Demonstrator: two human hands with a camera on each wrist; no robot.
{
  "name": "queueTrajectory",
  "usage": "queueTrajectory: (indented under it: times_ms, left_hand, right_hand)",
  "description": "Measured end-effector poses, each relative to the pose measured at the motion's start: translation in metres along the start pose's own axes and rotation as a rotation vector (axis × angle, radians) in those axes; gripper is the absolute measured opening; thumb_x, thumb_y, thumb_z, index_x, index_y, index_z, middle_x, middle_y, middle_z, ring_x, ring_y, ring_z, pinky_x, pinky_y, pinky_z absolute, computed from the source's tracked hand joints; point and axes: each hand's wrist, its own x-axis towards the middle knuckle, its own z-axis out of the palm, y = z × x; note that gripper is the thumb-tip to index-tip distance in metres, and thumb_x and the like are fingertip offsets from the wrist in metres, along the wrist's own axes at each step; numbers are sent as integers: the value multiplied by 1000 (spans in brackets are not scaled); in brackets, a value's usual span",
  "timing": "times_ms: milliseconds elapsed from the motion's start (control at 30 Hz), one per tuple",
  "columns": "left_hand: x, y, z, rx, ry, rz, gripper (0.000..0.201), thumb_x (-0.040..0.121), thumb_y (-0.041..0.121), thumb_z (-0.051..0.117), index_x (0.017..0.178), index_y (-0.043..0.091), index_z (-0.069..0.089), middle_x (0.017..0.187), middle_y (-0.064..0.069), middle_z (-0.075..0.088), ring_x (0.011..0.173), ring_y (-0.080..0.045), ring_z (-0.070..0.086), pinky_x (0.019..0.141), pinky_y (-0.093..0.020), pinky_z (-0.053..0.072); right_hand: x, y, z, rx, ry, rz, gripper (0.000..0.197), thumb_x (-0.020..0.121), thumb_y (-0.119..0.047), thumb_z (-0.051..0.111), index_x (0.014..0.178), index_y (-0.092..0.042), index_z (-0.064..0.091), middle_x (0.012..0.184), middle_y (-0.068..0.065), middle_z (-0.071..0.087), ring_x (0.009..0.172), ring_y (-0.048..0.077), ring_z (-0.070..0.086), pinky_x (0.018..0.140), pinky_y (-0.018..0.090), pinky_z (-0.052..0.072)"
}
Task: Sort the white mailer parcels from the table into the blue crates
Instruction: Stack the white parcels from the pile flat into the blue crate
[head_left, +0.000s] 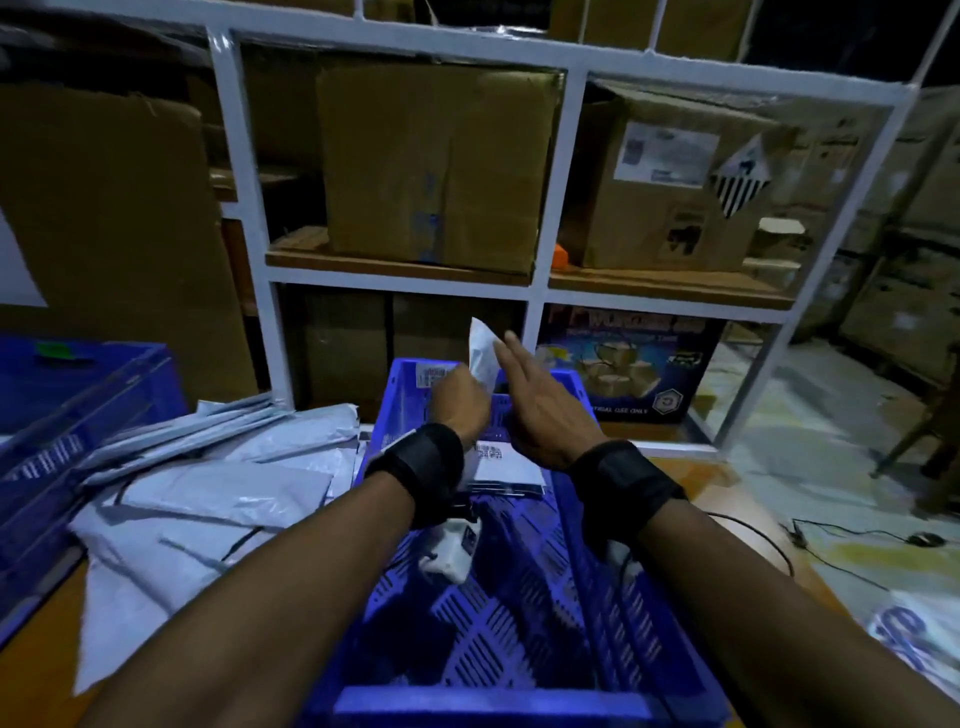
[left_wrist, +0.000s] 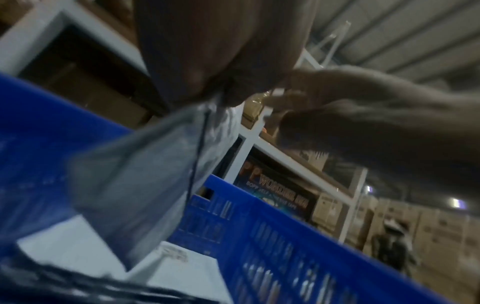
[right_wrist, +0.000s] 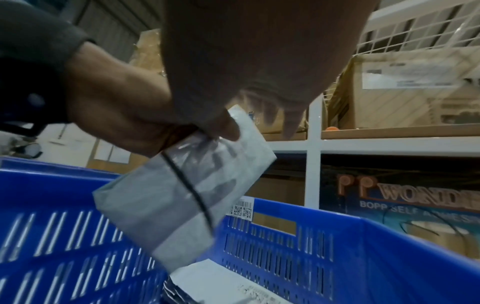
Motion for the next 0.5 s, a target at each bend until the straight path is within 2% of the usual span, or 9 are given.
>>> queueTrajectory:
  times_ms: [67, 133, 200, 267, 333, 367, 400, 433, 500]
  left_hand:
    - [-2, -7, 5, 181, -9, 108, 26, 95, 6, 45, 117, 1, 59, 109, -26, 65, 104, -45, 61, 80, -46, 48]
    - [-4, -13, 10, 303, -31, 213, 31, 92, 3, 45, 121, 4, 56, 110, -22, 65, 102, -45, 61, 80, -49, 50]
    - [-6, -19, 11, 373, -34, 297, 35, 92, 2, 45, 126, 5, 52, 117, -20, 61, 104, -46, 60, 82, -52, 50]
    - [-6, -26, 12, 423, -41, 356, 38, 94, 1, 43, 131, 6, 47, 126, -17, 56, 107, -45, 59, 83, -52, 48]
    - [-6, -32, 13, 506, -79, 397, 42, 94, -2, 43, 136, 6, 44, 132, -16, 52, 109, -42, 58, 83, -49, 45]
    - [-6, -36, 13, 547, -98, 402, 44, 94, -2, 44, 137, 6, 43, 134, -15, 51, 111, -40, 57, 85, -46, 43]
    - [-4, -41, 16, 587, -106, 402, 44, 94, -2, 46, 137, 5, 42, 135, -15, 51, 115, -38, 55, 88, -45, 43]
    - [-2, -46, 17, 632, -115, 382, 43, 94, 0, 48, 136, 4, 43, 136, -16, 51, 118, -37, 54, 91, -44, 42]
    - [6, -57, 18, 700, -147, 291, 36, 93, 3, 51, 130, 5, 49, 133, -17, 53, 119, -37, 54, 95, -44, 42]
  right_hand:
    - [9, 1, 1, -96, 46, 4, 95, 84, 2, 58, 157, -14, -3, 163, 13, -16, 151, 30, -3, 120, 43, 17]
    - [20, 0, 6, -254, 41, -25, 91, 85, 2, 56, 157, -16, 3, 163, 11, -17, 150, 29, -15, 121, 50, 4]
    - [29, 1, 9, -417, 5, -39, 69, 92, -8, 53, 153, -13, 22, 164, 12, 1, 150, 30, -16, 117, 57, -7]
    - [36, 5, 13, -485, -47, 15, 48, 95, -15, 50, 142, -14, 42, 156, 12, 30, 151, 32, -6, 113, 61, -13]
    - [40, 6, 18, -453, -130, 57, 36, 95, -17, 48, 131, -17, 52, 138, 9, 54, 150, 30, 15, 116, 62, -4]
    - [40, 6, 23, -419, -169, 68, 34, 95, -17, 46, 129, -17, 54, 130, 8, 60, 144, 29, 30, 116, 58, 10]
    - [39, 7, 26, -392, -190, 84, 32, 95, -16, 45, 125, -17, 55, 122, 9, 63, 132, 30, 45, 110, 51, 27]
    - [37, 8, 29, -372, -197, 109, 28, 95, -16, 44, 120, -16, 57, 116, 11, 64, 118, 31, 55, 95, 44, 39]
    - [34, 13, 38, -326, -202, 189, 23, 96, -15, 44, 114, -14, 59, 109, 12, 63, 99, 34, 61, 70, 39, 41]
